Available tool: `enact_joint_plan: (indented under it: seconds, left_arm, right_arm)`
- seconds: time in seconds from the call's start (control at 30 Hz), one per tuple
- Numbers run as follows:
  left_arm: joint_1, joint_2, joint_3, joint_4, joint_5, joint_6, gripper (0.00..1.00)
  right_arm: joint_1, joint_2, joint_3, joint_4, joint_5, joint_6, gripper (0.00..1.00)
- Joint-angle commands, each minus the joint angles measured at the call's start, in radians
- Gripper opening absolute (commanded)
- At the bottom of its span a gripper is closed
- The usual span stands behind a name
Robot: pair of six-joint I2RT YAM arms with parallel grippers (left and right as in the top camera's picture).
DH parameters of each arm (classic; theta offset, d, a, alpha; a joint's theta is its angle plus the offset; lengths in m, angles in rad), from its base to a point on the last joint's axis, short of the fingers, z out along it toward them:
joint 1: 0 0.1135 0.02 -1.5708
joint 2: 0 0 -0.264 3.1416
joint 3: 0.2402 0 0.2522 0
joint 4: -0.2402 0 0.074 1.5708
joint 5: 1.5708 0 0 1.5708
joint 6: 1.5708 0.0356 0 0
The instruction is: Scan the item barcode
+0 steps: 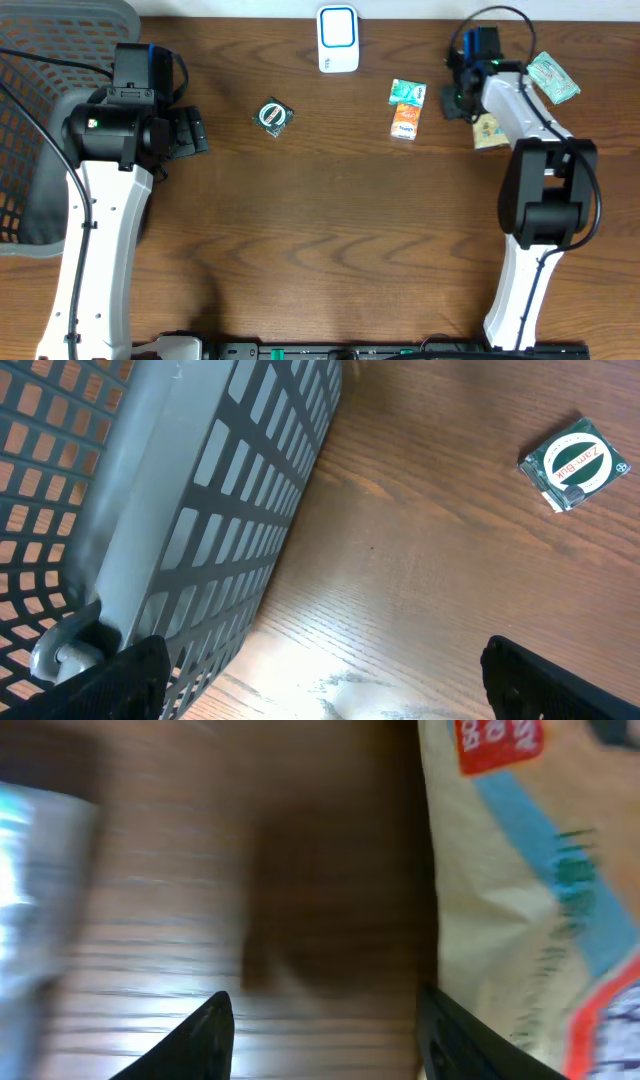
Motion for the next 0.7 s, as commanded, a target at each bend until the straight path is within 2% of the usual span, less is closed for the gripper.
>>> enact_joint_plan:
  seconds: [0.0,0.23,0.47,0.67]
  left_arm:
    - [0.005,-0.007,0.009,-0.003,-0.017,-0.006,0.97]
    - [0.005,-0.007,0.009,-0.003,-0.017,-0.006,0.98]
    - [0.005,-0.007,0.009,-0.003,-0.017,-0.006,0.98]
    - [0.005,-0.007,0.009,-0.003,-0.017,-0.006,0.98]
  right_arm:
    - [-0.053,-0.01,-0.04,0.044,0.027,0.007,0.52]
    - [-0.107,-0.013,-0.035,0.096,0.064,0.007,0.57]
    - [-0.079,-0.068,-0.021,0.085,0.039,0.011,0.6]
    - [-0.013,-0.153,-0.021,0.037,-0.224,0.011,0.65]
